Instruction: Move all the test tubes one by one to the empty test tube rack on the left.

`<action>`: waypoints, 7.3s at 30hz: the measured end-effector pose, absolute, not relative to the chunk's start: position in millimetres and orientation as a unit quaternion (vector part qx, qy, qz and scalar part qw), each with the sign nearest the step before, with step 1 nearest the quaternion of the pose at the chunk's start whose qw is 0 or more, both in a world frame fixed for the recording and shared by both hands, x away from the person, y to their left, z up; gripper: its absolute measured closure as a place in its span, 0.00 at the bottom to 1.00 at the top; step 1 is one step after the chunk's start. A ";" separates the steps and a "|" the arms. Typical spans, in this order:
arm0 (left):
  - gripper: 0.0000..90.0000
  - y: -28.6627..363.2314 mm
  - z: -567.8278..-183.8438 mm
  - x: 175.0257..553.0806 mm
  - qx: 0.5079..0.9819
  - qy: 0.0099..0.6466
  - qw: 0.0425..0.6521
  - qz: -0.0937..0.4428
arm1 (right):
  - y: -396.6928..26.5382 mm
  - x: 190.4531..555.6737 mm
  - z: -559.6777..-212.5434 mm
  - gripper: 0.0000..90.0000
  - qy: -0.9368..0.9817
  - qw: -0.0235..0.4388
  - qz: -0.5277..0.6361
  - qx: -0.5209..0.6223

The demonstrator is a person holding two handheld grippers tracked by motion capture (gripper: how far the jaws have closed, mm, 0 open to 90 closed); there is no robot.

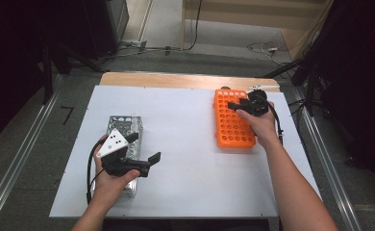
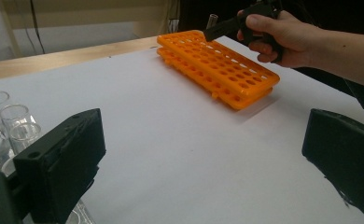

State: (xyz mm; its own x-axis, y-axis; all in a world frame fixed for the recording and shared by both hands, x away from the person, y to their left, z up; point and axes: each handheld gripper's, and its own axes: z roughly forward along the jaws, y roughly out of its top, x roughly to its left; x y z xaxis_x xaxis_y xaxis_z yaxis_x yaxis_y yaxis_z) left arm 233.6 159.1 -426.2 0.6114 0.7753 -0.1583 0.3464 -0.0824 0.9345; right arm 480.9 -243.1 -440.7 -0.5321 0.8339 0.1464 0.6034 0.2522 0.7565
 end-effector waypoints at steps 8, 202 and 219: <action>0.00 157.8 -427.0 233.9 0.711 0.395 0.548 0.194 | -236.9 482.9 -448.1 0.66 0.794 0.170 0.362 0.459; 0.84 200.3 -410.9 241.0 0.687 0.373 0.568 0.259 | -271.4 272.9 -427.1 0.00 0.807 0.136 0.483 0.311; 0.84 216.4 -427.8 248.3 0.665 0.413 0.553 0.286 | -278.4 276.7 -429.0 0.00 0.802 0.140 0.485 0.321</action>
State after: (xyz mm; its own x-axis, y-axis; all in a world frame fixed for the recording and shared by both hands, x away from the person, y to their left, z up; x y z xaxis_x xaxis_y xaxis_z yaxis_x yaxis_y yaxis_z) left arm 248.3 216.4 -427.8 0.4957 0.8652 -0.0762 0.2326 -0.0477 0.9714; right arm 276.7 -278.4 -429.0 -0.7546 0.6505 0.0868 0.3791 0.3240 0.8668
